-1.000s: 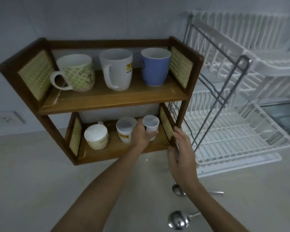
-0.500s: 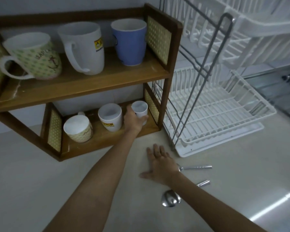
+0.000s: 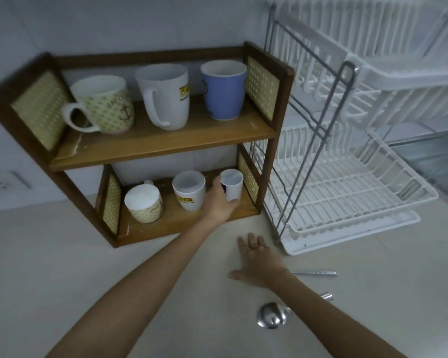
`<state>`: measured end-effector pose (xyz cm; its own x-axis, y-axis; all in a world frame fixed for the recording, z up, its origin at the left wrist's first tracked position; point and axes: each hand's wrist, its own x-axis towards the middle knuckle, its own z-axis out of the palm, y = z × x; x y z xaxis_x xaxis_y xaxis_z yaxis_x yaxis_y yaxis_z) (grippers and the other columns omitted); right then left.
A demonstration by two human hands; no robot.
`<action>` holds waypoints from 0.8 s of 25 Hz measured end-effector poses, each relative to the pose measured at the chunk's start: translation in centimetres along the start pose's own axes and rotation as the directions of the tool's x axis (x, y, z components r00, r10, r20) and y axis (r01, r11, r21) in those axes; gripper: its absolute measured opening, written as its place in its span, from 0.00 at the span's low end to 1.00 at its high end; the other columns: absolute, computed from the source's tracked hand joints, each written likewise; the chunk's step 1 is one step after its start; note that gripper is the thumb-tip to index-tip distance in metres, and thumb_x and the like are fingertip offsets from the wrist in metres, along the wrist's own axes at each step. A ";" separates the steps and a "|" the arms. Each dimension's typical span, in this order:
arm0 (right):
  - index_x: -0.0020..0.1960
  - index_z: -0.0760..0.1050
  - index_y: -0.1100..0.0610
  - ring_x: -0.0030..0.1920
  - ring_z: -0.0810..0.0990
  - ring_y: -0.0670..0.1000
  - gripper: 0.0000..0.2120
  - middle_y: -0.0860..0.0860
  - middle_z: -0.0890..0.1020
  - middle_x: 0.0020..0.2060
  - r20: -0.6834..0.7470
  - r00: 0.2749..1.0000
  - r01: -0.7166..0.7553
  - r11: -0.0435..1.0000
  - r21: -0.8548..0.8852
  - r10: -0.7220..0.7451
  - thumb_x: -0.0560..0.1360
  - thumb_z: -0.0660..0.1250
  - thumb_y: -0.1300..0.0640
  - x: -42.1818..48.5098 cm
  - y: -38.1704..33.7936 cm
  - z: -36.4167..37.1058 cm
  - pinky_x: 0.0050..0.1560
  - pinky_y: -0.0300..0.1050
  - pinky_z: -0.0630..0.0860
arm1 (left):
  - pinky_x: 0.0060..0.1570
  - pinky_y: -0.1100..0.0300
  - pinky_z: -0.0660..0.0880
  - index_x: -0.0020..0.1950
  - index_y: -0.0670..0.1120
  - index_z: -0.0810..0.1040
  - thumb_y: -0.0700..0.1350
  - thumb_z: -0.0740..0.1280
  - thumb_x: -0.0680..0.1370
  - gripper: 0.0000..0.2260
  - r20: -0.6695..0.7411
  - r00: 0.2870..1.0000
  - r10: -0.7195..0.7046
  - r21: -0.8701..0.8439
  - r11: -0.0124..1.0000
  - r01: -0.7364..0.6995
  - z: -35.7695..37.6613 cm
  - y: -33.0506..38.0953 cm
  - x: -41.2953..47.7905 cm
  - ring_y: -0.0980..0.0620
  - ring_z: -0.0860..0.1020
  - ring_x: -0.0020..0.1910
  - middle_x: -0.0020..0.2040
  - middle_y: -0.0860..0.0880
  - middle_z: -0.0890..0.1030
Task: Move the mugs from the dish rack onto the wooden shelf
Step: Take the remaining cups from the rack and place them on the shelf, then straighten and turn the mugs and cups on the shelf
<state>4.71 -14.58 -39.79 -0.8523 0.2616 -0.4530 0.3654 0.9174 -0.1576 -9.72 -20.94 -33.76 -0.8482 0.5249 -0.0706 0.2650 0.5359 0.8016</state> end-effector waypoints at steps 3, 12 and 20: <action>0.76 0.57 0.52 0.71 0.65 0.55 0.35 0.54 0.64 0.74 -0.084 0.994 0.092 0.977 0.194 -0.077 0.75 0.62 0.39 -1.2 -0.1 -4.5 0.67 0.49 0.67 | 0.57 0.58 0.77 0.71 0.47 0.67 0.45 0.70 0.75 0.25 0.334 0.939 0.084 -0.012 0.996 -0.085 -7.4 3.1 -4.1 0.52 0.78 0.58 0.64 0.46 0.78; 0.45 0.81 0.45 0.43 0.81 0.43 0.05 0.43 0.85 0.43 -0.641 0.703 0.569 0.783 0.250 -0.307 0.74 0.66 0.49 -4.6 -7.8 -28.3 0.40 0.37 0.73 | 0.58 0.60 0.73 0.61 0.50 0.75 0.42 0.66 0.77 0.13 -0.159 0.943 0.292 0.265 0.933 -0.244 -30.3 12.7 -6.4 0.53 0.77 0.61 0.60 0.50 0.80; 0.77 0.44 0.47 0.68 0.66 0.47 0.44 0.50 0.54 0.77 0.061 0.867 0.458 0.744 -0.487 -0.494 0.73 0.71 0.55 1.1 -14.7 -39.6 0.68 0.47 0.62 | 0.42 0.58 0.73 0.63 0.43 0.74 0.71 0.66 0.67 0.37 -0.331 0.942 -0.050 0.725 0.626 0.288 -29.7 9.8 0.2 0.46 0.79 0.52 0.58 0.44 0.80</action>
<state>-16.39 -15.88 -3.26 -0.8967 -0.2446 -0.3690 -0.3010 0.9480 0.1030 -20.91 -35.28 -8.30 -0.9644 0.2489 0.0898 0.2541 0.9658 0.0516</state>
